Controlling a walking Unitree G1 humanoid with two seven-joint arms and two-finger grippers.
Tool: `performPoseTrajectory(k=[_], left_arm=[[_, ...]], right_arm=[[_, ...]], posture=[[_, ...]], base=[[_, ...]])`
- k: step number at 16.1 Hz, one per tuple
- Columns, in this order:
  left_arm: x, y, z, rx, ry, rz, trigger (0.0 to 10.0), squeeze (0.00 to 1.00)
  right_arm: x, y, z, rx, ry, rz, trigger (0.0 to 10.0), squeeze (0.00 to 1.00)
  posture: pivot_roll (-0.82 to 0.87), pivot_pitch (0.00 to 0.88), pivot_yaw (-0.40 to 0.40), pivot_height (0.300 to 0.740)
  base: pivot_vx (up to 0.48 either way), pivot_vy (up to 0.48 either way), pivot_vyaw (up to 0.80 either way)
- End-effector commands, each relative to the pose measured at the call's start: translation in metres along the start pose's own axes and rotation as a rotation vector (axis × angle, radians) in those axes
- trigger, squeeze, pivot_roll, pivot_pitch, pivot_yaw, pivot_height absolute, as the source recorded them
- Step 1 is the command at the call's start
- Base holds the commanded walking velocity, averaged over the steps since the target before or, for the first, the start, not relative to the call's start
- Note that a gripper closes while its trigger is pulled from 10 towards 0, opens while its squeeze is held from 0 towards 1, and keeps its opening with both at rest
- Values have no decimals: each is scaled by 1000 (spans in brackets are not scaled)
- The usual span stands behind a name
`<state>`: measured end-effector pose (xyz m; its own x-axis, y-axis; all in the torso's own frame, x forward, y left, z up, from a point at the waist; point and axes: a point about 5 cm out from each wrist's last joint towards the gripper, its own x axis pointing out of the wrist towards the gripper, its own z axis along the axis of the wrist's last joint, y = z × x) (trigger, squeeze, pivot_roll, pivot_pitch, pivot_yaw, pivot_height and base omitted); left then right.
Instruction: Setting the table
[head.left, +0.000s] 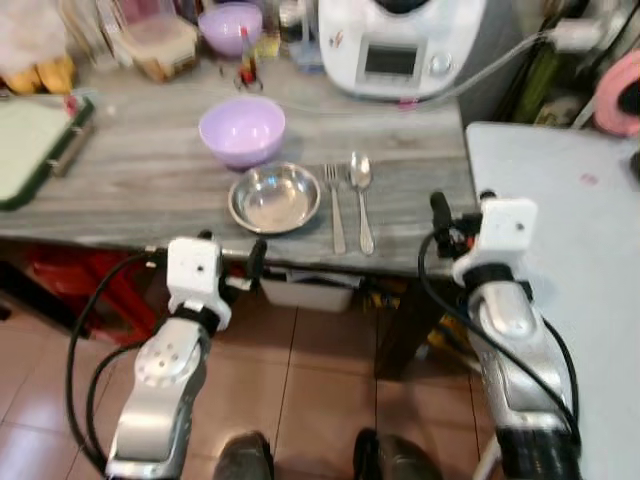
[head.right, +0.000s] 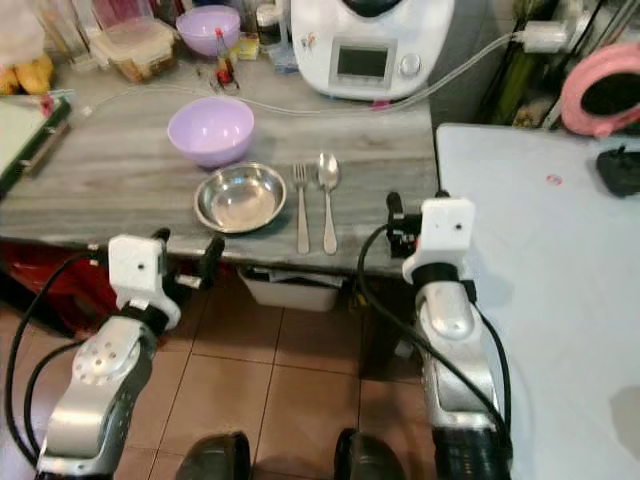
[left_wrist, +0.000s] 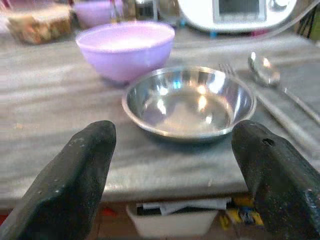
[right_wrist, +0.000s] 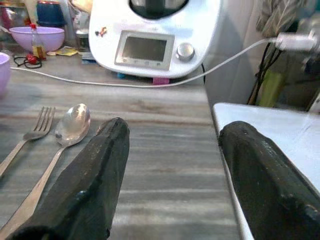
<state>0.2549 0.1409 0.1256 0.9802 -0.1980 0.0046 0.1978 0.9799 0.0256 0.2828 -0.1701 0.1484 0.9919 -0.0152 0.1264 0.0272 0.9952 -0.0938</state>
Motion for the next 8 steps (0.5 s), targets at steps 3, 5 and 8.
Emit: performPoseTrajectory(k=[3,5,8], left_arm=[[7,3,0,-2,-13,11,10000,0],[10,3,0,0,-21,8,10000,0],[9,4,-1,2,-26,8,10000,0]], right_arm=[[-13,-9,-2,-23,19,-23,10000,0],[-15,-10,-3,-26,17,-23,10000,0],[-18,-9,-4,-26,13,-14,10000,0]], posture=[[24,0,28,740],[22,0,30,740],[23,0,27,740]], base=[[0,0,-756],[0,0,-781],[-162,0,-656]])
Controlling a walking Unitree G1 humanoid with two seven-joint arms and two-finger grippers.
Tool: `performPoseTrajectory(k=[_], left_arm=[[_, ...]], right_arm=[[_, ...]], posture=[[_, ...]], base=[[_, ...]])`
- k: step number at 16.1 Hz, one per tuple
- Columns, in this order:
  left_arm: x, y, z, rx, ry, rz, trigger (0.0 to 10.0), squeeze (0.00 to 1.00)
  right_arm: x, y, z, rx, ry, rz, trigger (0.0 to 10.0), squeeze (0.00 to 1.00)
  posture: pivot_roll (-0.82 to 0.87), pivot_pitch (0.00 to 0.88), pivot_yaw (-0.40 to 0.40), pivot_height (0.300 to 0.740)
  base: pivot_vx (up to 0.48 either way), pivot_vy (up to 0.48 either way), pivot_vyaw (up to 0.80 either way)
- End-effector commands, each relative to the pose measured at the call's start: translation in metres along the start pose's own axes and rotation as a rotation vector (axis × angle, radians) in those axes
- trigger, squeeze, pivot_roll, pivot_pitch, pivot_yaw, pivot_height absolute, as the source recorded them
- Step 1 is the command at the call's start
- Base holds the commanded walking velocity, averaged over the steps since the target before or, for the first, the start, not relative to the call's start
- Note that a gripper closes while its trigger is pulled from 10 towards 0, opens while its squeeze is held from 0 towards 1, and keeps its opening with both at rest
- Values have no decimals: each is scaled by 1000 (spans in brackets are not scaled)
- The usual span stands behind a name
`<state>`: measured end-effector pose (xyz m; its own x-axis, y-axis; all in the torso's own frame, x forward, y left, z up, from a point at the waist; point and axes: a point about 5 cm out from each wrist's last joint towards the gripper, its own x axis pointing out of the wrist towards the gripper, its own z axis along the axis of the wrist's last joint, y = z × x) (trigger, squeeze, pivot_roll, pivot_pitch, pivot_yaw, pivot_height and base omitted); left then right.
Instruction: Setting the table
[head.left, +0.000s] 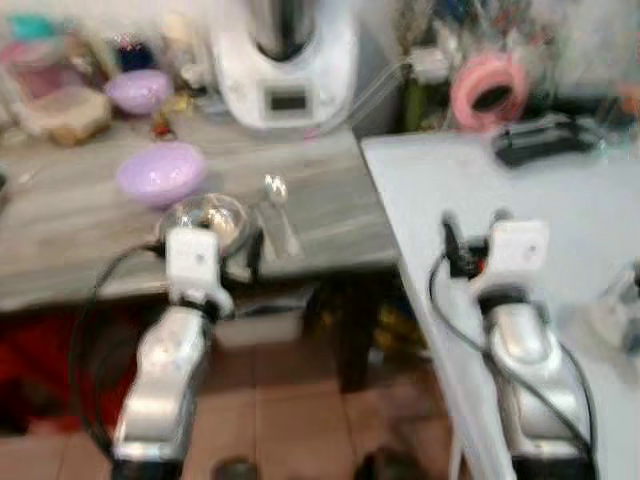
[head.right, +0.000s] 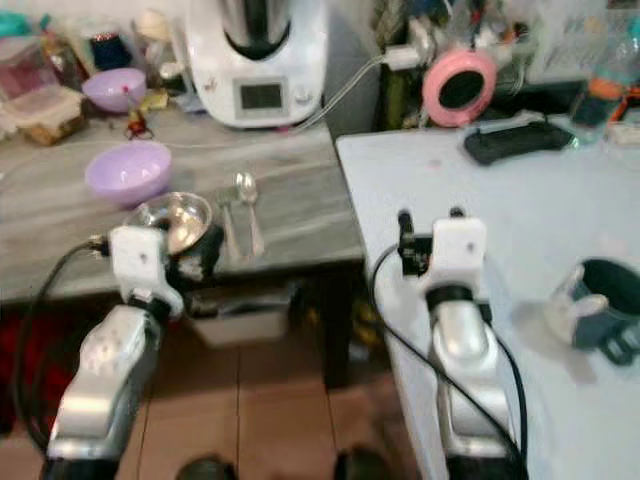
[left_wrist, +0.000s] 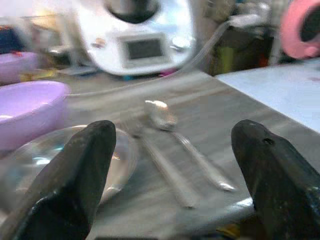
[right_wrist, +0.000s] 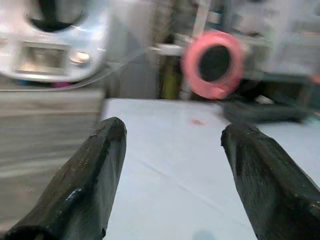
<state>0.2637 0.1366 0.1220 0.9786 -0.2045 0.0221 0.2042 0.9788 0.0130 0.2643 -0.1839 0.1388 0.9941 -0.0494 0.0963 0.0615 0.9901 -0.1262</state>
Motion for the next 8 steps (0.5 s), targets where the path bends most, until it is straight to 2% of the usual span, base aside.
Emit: performPoseTrajectory(k=[1,8], left_arm=[[-1,7,2,16,-9,16,10000,0],[-3,8,-1,17,-10,25,10000,0]], right_arm=[[0,5,4,9,-17,24,10000,0],[1,6,3,18,-4,45,10000,0]], posture=[[25,0,23,740],[28,0,15,740]], base=[[-255,0,0],[-271,0,0]])
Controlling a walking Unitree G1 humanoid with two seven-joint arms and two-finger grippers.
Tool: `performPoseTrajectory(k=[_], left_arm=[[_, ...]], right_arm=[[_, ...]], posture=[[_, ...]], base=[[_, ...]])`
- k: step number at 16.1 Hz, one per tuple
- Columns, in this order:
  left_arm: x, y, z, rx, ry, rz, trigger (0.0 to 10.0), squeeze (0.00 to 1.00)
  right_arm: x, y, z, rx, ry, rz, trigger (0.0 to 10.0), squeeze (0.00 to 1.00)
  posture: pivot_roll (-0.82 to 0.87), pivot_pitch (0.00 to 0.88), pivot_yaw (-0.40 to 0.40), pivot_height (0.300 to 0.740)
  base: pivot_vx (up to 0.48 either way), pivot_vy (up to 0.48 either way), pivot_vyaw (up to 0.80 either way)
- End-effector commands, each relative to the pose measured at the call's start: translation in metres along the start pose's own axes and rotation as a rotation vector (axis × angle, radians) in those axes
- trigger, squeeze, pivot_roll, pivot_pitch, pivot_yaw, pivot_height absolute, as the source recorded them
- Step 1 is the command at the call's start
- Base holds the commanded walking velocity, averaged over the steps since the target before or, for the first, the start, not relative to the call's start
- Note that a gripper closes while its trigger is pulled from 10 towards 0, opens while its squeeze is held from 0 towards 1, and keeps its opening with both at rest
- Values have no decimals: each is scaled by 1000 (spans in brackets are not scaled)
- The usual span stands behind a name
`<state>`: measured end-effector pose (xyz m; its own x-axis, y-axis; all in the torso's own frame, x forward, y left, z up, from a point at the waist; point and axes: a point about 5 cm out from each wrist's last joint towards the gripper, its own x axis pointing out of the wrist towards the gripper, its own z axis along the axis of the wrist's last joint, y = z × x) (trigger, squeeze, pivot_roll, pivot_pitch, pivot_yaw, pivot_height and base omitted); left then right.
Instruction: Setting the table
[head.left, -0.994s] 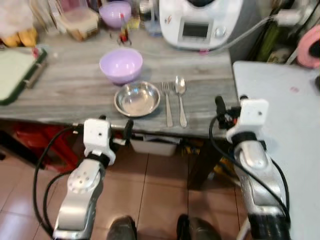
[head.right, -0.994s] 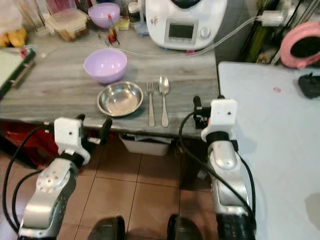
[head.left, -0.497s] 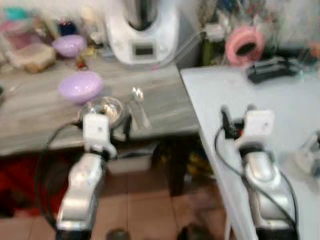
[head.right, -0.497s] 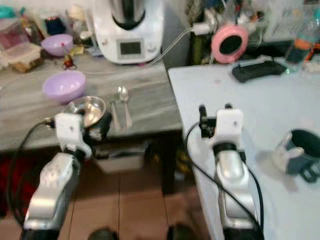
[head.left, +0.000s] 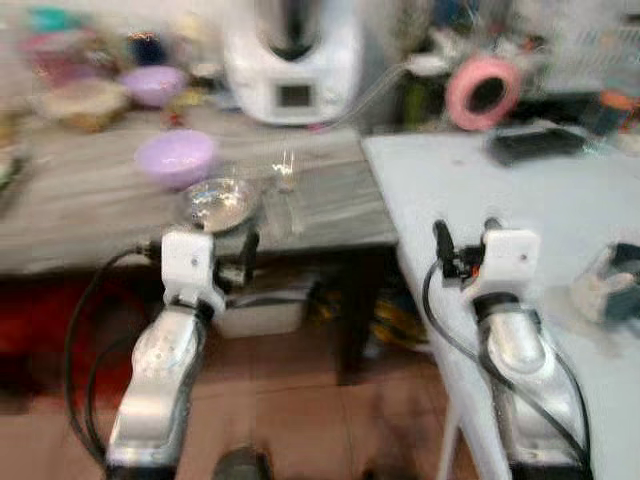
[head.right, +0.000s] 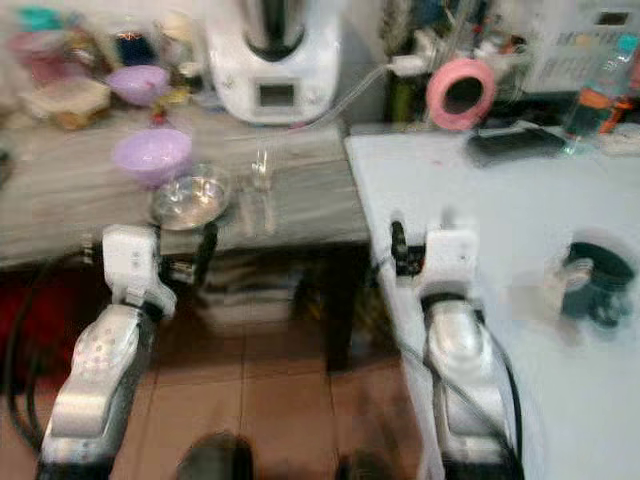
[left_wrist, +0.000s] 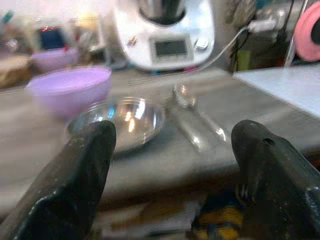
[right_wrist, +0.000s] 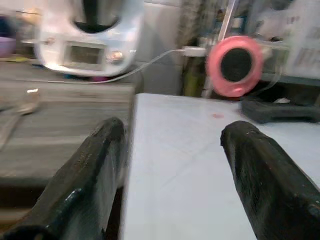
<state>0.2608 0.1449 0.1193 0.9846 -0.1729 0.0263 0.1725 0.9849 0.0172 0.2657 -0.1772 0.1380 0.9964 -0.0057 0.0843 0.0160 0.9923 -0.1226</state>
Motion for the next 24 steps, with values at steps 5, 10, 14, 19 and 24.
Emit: performPoseTrajectory(k=[5,10,14,19,24], left_arm=[[1,-1,1,15,-5,-8,10000,0],[1,-1,3,46,-20,-14,10000,0],[-1,-4,4,50,-27,-39,10000,0],[0,-5,5,51,-36,-46,10000,0],[1,-6,6,53,-45,-64,10000,0]], right_arm=[[3,0,4,23,-9,1,10000,0],[4,0,4,37,-1,-6,10000,0],[6,1,4,49,4,-8,10000,0],[10,-1,6,45,0,-22,10000,0],[13,0,7,48,-6,-20,10000,0]], posture=[[30,0,12,740],[33,0,15,740],[31,4,15,740],[30,0,17,740],[34,0,24,740]], base=[[-276,0,0],[-112,0,0],[0,-446,0],[0,-462,0],[284,-383,0]])
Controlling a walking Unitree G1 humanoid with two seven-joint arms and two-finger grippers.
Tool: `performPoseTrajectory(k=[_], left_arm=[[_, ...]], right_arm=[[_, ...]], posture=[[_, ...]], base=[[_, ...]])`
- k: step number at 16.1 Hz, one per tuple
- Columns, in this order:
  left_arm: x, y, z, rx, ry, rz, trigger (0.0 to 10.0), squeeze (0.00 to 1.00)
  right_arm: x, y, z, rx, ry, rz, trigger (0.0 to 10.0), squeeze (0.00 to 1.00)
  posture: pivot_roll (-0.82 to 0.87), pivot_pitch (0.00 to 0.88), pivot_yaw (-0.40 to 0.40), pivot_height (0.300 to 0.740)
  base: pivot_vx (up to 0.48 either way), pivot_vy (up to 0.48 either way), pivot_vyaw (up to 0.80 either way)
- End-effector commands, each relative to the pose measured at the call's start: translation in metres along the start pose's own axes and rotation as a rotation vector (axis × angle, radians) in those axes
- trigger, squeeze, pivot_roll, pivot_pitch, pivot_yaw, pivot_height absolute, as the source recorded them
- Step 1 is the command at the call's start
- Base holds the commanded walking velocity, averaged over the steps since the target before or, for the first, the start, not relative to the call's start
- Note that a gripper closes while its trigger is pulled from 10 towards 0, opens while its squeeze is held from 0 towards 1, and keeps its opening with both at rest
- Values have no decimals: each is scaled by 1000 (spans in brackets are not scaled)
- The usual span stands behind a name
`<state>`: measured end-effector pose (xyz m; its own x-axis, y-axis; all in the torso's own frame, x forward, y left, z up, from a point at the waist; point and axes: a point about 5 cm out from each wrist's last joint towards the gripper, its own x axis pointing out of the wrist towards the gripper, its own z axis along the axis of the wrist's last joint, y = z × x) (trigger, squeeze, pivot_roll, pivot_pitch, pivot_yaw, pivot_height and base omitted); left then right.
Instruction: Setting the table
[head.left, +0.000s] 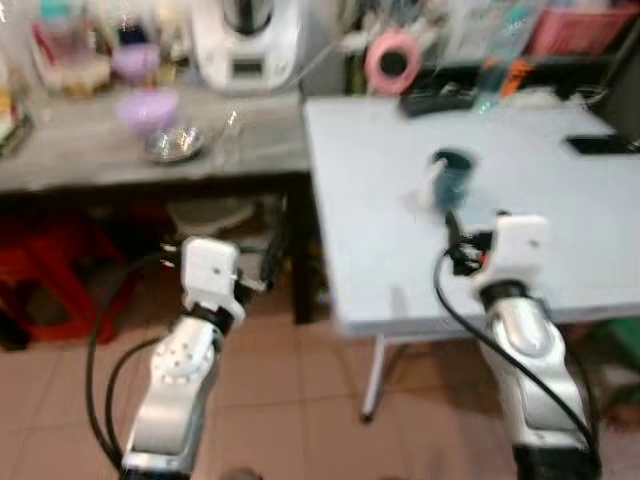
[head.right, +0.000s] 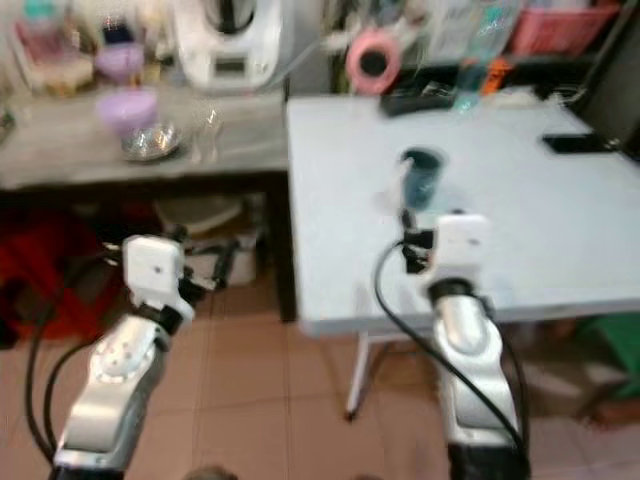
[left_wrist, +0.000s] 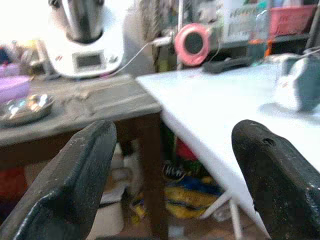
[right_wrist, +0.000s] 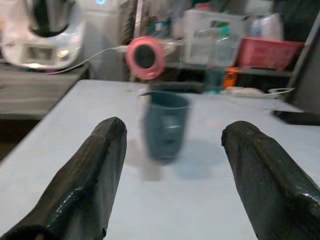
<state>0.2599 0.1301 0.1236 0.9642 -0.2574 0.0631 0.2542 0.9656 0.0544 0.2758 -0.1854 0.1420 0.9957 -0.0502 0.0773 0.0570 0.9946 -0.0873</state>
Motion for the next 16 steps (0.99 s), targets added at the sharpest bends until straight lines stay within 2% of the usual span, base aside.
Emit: performPoseTrajectory(k=[1,2,4,5,6,9,12,16], left_arm=[[-1,9,2,29,-4,18,10000,0],[-1,10,2,39,1,16,10000,0],[-1,10,2,40,1,13,10000,0],[-1,9,2,41,2,11,10000,0],[-2,9,2,43,5,11,10000,0],[-3,9,1,29,10,20,10000,0],[-3,13,1,22,12,49,10000,0],[-12,17,3,46,29,85,10000,0]], right_arm=[[3,10,4,20,-17,29,10000,0],[3,11,5,22,-22,30,10000,1000],[5,13,6,19,-25,31,10000,1000],[5,13,6,20,-24,31,10000,271],[6,13,6,20,-24,32,10000,0],[7,15,6,20,-20,42,10000,0],[13,21,4,6,7,97,10000,0],[29,41,5,29,24,215,10000,0]], posture=[[35,0,24,740],[36,0,26,740],[41,0,28,740],[41,0,29,740],[41,0,29,740],[43,6,29,740],[47,24,32,740],[67,82,42,740]], base=[[300,-371,0],[334,-341,0],[392,-152,0],[439,0,0],[458,0,0],[460,0,0],[0,0,0],[0,0,0]])
